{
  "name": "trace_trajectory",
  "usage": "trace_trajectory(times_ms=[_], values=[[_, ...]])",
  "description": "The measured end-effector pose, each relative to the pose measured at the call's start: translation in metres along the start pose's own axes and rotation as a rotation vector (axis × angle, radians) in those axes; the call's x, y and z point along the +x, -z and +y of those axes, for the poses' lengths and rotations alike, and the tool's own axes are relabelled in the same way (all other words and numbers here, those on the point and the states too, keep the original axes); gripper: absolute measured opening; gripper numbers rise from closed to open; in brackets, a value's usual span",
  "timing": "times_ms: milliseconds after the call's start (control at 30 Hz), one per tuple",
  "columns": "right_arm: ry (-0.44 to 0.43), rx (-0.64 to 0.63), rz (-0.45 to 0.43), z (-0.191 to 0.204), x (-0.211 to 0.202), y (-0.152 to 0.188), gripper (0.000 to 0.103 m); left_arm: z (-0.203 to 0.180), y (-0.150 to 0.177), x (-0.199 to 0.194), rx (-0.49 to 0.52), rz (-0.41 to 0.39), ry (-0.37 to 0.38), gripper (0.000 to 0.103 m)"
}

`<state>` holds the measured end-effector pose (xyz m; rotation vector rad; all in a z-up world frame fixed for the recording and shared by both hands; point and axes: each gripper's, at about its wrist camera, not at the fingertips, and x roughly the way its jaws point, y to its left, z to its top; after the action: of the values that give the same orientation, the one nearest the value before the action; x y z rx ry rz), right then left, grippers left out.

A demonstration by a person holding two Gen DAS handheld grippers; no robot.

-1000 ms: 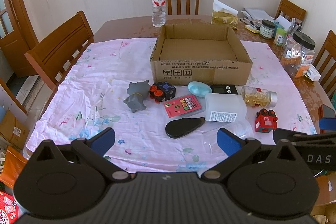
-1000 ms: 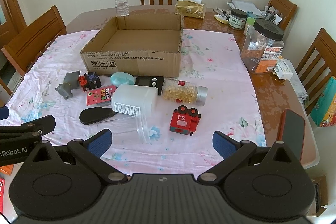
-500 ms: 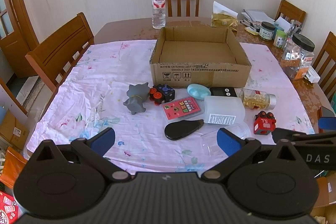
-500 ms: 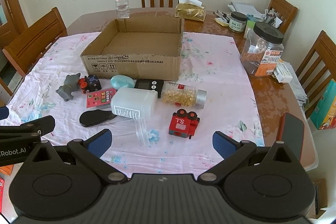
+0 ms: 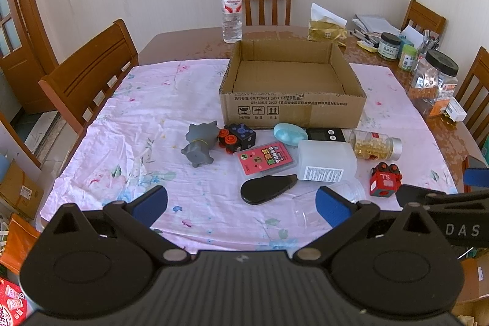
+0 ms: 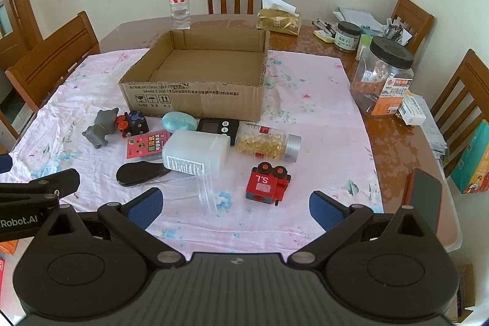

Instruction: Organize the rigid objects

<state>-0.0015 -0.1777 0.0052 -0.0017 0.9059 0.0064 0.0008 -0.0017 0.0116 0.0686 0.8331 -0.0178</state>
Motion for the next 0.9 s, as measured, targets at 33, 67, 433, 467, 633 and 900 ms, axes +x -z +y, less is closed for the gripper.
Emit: trace_trajectory(times_ms=[33,67,433,467,633,900], values=[[-0.002,-0.002,-0.001,0.000,0.000,0.000,0.103,0.000,0.000,0.000,-0.002,0.002,0.001,0.102],[-0.003,-0.003,-0.003,0.000,0.000,0.000,0.103,0.001,0.000,0.000,-0.004,0.002,0.003,0.102],[-0.029,-0.034,-0.029,-0.003,-0.003,-0.003,0.103,-0.001,-0.001,0.000,0.024,-0.018,0.018,0.102],[-0.035,-0.037,-0.033,-0.004,-0.003,-0.003,0.103,-0.002,-0.002,0.001,0.024,-0.019,0.022,0.102],[-0.075,-0.055,-0.053,-0.005,-0.002,-0.003,0.103,-0.003,-0.003,0.007,0.033,-0.029,0.039,0.102],[-0.109,-0.074,-0.051,-0.003,0.013,0.000,0.103,0.008,0.000,0.024,0.050,-0.038,0.055,0.102]])
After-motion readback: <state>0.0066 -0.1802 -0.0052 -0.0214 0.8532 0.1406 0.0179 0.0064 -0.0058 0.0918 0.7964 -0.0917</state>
